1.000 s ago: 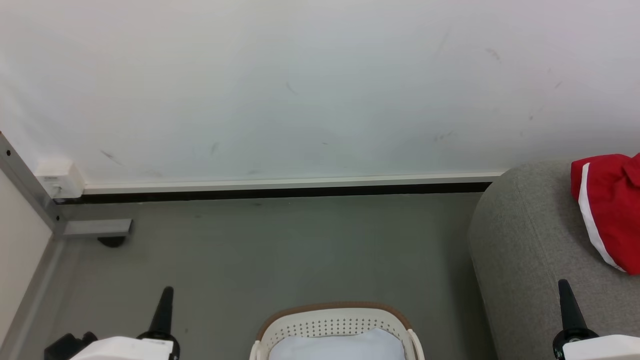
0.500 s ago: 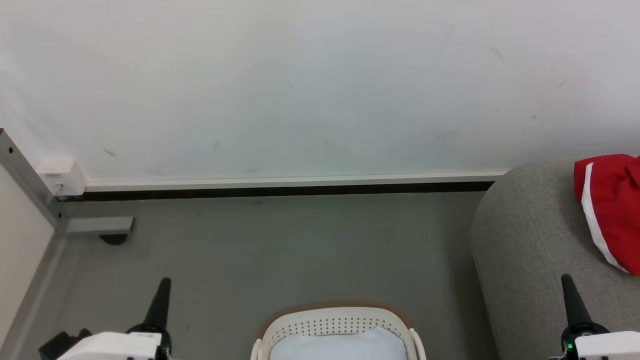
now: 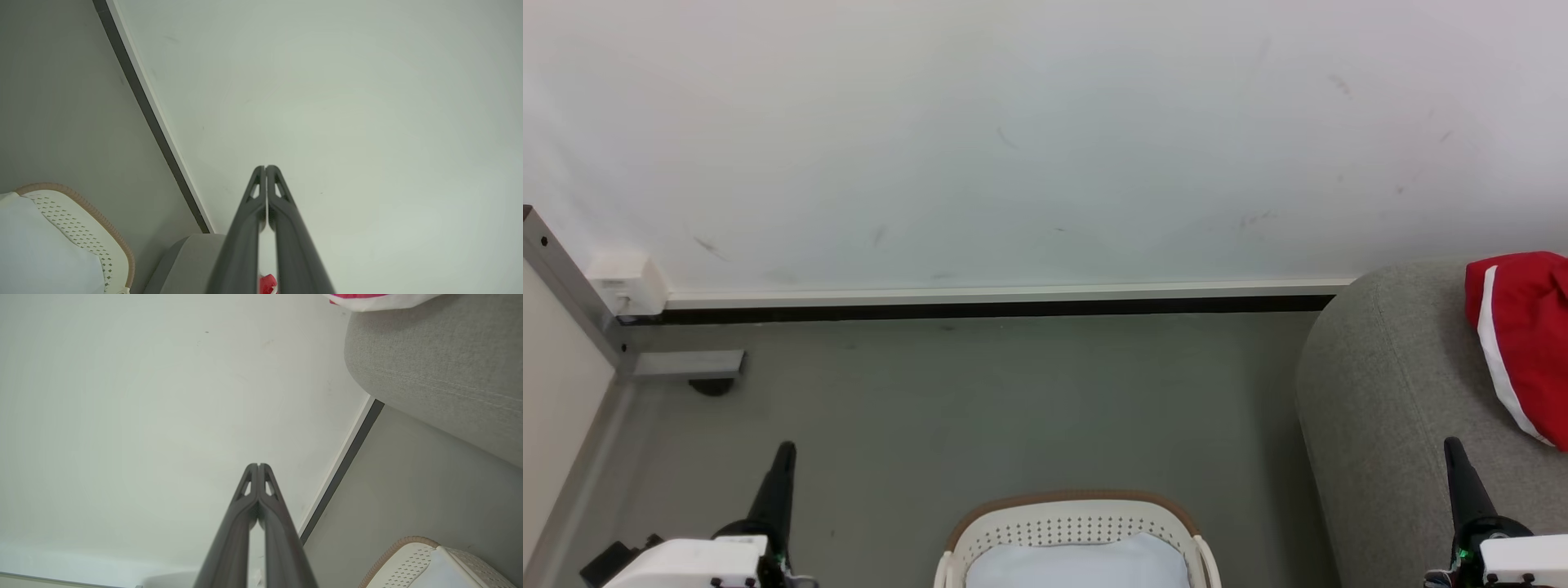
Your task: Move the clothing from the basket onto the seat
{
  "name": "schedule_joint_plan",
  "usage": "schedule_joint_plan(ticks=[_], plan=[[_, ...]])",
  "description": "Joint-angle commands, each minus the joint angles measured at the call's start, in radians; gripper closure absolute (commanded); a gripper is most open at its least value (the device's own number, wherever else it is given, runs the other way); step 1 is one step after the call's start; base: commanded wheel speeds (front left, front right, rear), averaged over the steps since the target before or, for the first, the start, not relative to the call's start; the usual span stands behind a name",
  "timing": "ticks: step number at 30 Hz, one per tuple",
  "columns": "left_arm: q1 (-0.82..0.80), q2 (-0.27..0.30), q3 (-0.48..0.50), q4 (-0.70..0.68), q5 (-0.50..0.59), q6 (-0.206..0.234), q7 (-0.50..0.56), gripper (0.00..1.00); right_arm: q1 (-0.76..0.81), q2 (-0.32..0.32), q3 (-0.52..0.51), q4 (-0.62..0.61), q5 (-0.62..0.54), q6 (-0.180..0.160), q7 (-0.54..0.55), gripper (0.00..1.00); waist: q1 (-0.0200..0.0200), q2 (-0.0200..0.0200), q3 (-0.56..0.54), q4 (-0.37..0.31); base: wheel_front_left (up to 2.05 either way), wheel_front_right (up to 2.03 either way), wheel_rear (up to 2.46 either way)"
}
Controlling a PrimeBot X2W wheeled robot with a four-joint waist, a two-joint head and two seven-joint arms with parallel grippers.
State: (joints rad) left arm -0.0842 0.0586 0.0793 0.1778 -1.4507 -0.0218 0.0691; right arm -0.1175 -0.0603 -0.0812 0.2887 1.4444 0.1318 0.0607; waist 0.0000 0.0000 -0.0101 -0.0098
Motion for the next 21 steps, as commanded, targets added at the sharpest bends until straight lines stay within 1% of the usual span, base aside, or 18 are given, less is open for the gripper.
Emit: schedule_joint_plan(ticks=[1, 21], plan=[[-0.014, 0.000, 0.006, -0.010, -0.017, -0.007, 0.007, 1.00, -0.014, -0.008, -0.005, -0.011, 0.024, -0.002, 0.002, 1.00, 0.0000, 0.0000, 0.000, 0.000, 0.00, 0.00, 0.00], [-0.022, -0.007, 0.038, -0.025, -0.151, -0.024, 0.044, 1.00, -0.019, -0.020, -0.004, -0.028, 0.182, -0.002, 0.029, 1.00, 0.0000, 0.0000, 0.006, 0.008, 0.00, 0.00, 0.00]])
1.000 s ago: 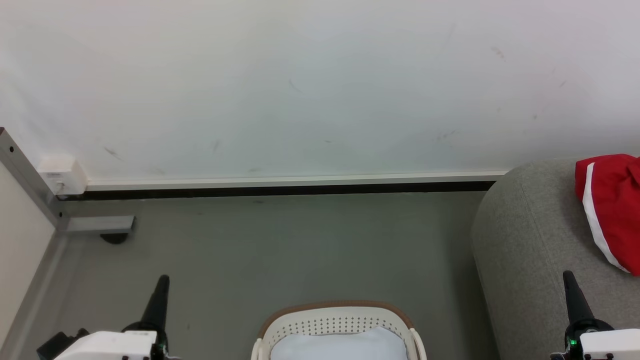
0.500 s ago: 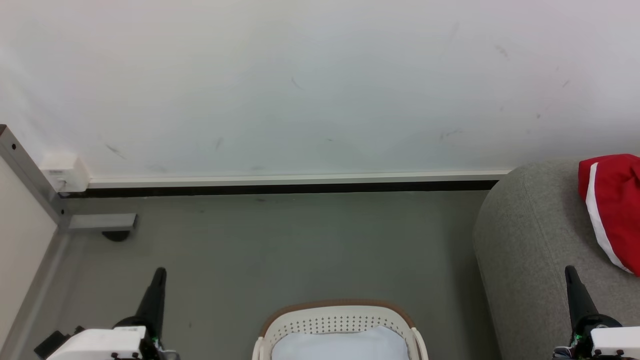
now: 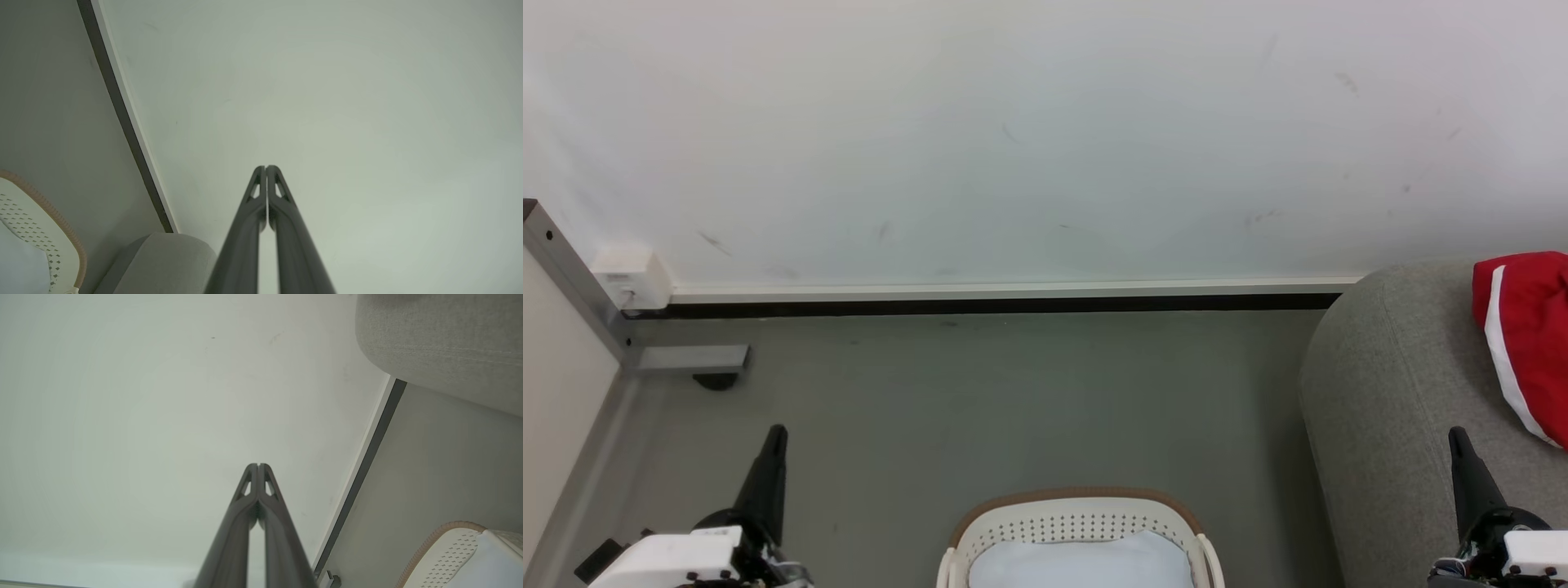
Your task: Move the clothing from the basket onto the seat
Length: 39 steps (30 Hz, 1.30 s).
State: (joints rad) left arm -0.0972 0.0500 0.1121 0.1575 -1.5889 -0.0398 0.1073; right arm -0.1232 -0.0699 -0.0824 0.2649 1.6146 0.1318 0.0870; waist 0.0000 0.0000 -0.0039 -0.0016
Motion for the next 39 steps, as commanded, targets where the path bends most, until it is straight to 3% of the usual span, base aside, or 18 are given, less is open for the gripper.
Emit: schedule_joint_plan(ticks=[1, 39], plan=[[-0.010, 0.001, 0.006, -0.005, -0.019, -0.006, 0.007, 1.00, -0.014, -0.011, -0.003, -0.005, 0.019, -0.002, 0.004, 1.00, 0.0000, 0.0000, 0.000, 0.000, 0.00, 0.00, 0.00], [-0.010, 0.000, 0.008, -0.006, -0.029, -0.007, 0.009, 1.00, -0.010, -0.030, 0.026, -0.008, 0.052, -0.002, -0.018, 1.00, 0.0000, 0.0000, 0.001, 0.001, 0.00, 0.00, 0.00]])
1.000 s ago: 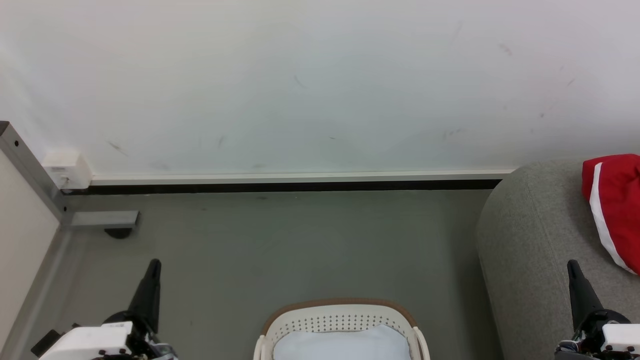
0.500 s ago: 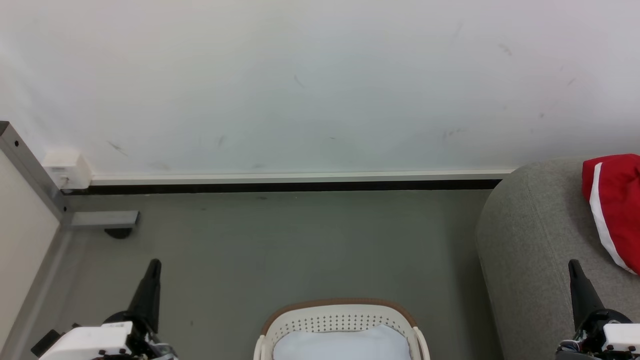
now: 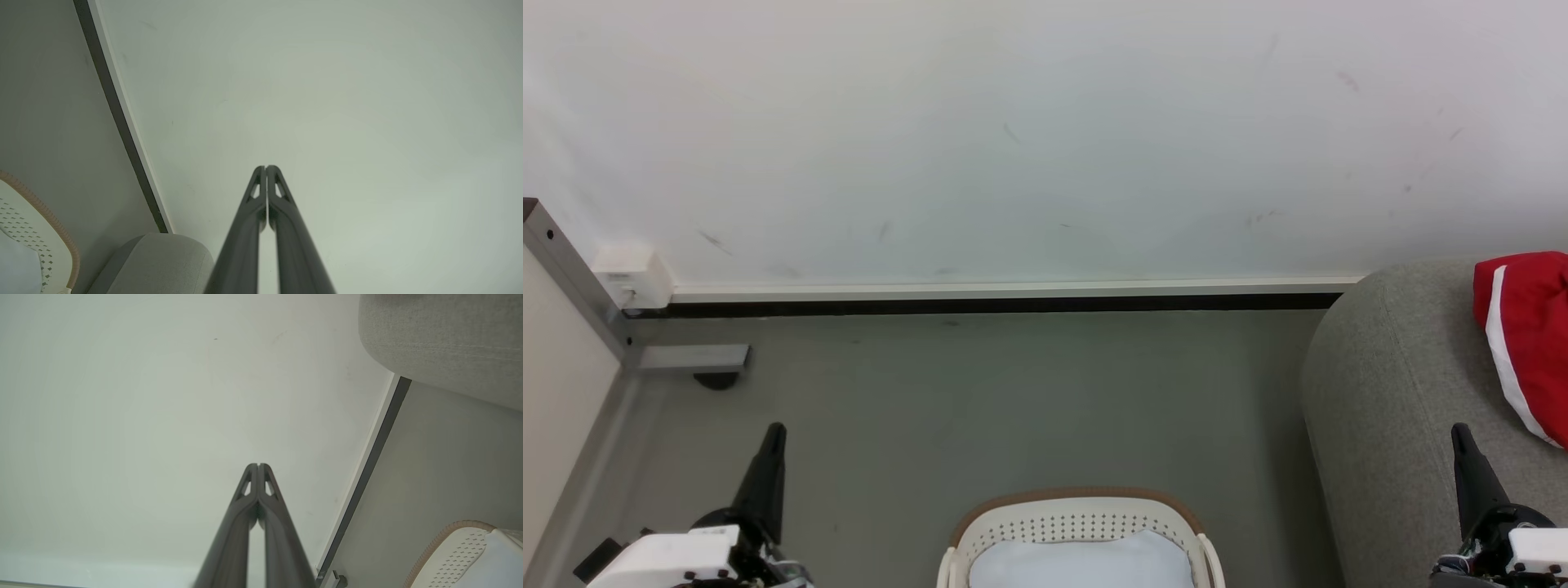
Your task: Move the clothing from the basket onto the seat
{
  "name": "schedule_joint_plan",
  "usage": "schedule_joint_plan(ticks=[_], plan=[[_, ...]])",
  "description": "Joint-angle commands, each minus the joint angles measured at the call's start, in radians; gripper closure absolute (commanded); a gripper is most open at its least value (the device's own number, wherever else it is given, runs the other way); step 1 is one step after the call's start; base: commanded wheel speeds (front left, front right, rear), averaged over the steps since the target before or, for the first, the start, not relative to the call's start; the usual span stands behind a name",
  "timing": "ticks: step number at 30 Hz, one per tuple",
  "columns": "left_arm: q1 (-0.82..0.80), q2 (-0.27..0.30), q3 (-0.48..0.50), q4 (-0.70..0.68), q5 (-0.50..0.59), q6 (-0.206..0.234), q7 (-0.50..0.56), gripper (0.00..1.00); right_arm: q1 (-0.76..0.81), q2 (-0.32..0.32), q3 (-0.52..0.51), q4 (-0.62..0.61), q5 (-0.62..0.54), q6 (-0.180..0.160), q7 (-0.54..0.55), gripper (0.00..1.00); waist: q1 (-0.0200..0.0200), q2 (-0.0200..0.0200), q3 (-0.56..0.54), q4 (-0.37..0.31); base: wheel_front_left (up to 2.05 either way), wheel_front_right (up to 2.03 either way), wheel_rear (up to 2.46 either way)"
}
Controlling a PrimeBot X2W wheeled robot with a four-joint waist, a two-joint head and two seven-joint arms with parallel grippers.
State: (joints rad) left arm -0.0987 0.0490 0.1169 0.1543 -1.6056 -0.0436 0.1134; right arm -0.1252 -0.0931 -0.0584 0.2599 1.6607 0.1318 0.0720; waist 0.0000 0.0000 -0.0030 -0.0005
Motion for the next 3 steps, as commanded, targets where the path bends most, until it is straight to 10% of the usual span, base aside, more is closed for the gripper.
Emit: schedule_joint_plan(ticks=[1, 3], plan=[[-0.008, 0.001, 0.003, -0.002, -0.012, -0.003, 0.003, 1.00, -0.007, -0.007, 0.003, -0.004, 0.006, -0.002, -0.004, 1.00, 0.0000, 0.0000, 0.000, 0.000, 0.00, 0.00, 0.00], [-0.008, 0.001, 0.003, -0.002, -0.012, -0.003, 0.003, 1.00, -0.007, -0.009, 0.004, -0.004, 0.008, -0.002, -0.004, 1.00, 0.0000, 0.0000, 0.000, 0.000, 0.00, 0.00, 0.00]])
